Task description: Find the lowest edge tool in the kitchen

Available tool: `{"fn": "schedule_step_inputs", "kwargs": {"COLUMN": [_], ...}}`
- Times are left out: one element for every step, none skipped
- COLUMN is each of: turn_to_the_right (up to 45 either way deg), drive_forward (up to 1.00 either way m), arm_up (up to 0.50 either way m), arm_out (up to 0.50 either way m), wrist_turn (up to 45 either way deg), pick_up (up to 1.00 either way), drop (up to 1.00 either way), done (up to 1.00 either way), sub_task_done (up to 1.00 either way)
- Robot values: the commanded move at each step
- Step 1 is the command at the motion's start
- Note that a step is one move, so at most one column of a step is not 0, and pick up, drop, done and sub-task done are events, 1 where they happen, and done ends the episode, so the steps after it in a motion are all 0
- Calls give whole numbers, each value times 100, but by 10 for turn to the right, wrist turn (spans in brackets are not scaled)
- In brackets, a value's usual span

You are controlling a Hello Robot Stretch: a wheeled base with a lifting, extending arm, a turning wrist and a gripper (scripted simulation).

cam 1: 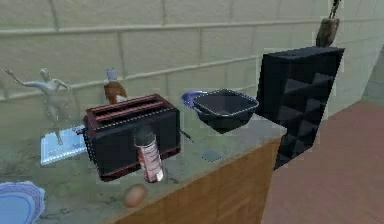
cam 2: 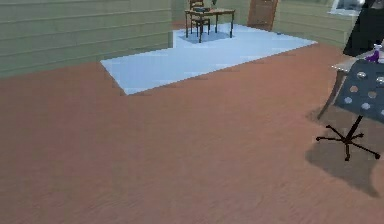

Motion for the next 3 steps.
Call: {"fn": "schedule_step_inputs", "kwargs": {"turn_to_the_right": [450, 450, 240], "drive_forward": [0, 0, 0], "arm_up": [0, 0, 0], "arm_out": [0, 0, 0], "wrist_turn": [0, 0, 0], "pick_up": [0, 0, 0], "drop": [0, 0, 0], "done": [0, 0, 0], "sub_task_done": [0, 0, 0]}}
